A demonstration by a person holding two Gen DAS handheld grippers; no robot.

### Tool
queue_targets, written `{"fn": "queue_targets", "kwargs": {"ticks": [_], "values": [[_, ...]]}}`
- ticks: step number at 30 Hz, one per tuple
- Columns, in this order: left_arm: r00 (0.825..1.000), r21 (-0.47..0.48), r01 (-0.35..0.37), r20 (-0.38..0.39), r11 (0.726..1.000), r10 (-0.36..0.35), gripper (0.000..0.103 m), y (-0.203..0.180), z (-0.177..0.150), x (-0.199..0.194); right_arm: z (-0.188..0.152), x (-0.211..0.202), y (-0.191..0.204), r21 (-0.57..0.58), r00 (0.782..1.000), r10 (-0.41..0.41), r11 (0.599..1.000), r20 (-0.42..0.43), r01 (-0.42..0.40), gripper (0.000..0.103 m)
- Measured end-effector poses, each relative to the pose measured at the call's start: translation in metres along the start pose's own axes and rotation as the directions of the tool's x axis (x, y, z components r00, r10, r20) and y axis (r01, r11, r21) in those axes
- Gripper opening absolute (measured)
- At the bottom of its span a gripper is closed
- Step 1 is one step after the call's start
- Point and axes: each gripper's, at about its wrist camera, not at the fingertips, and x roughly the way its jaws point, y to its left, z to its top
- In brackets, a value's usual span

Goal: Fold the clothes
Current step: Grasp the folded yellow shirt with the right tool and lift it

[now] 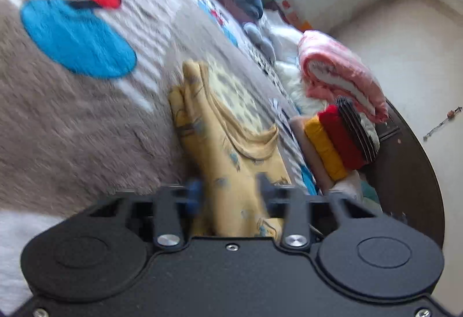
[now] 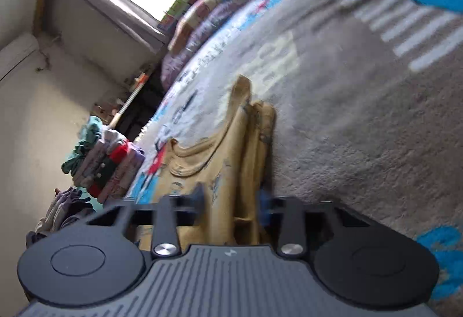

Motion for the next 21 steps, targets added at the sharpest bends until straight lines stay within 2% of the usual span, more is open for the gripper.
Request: {"fn": "queue_targets", "kwargs": {"ticks": [4,6,11,15,19,21], "values": [[0.996,-0.087,0.079,0.042,0.993,-0.076,0.013,0.006,0.011,-0.013,0.0,-0.01,0.0,0.043,0.999,0.039,0.998,0.017,-0.04,0.017],[0.988,-0.12,0.135,0.085,0.984,-0.126,0.013,0.007,0.019,-0.026,0.002,-0.015,0.011,0.064,0.994,0.095,0.993,0.047,-0.098,0.017],[0.951,-0.171,0.262,0.214,0.95,-0.224,0.013,0.01,0.04,-0.072,0.017,-0.013,0.057,0.033,0.974,0.217,0.975,0.062,-0.219,0.017],[0.931,-0.123,0.26,0.295,0.958,-0.215,0.013,0.012,0.055,-0.109,0.026,0.002,0.102,-0.024,0.952,0.305,0.952,0.031,-0.304,0.017],[0.919,-0.175,0.247,0.353,0.953,-0.173,0.013,0.035,0.066,-0.141,0.025,0.028,0.135,-0.027,0.937,0.347,0.937,-0.03,-0.348,0.017],[0.915,-0.207,0.217,0.384,0.954,-0.125,0.013,0.045,0.074,-0.161,0.023,0.048,0.153,-0.015,0.933,0.353,0.935,-0.075,-0.355,0.017]]}}
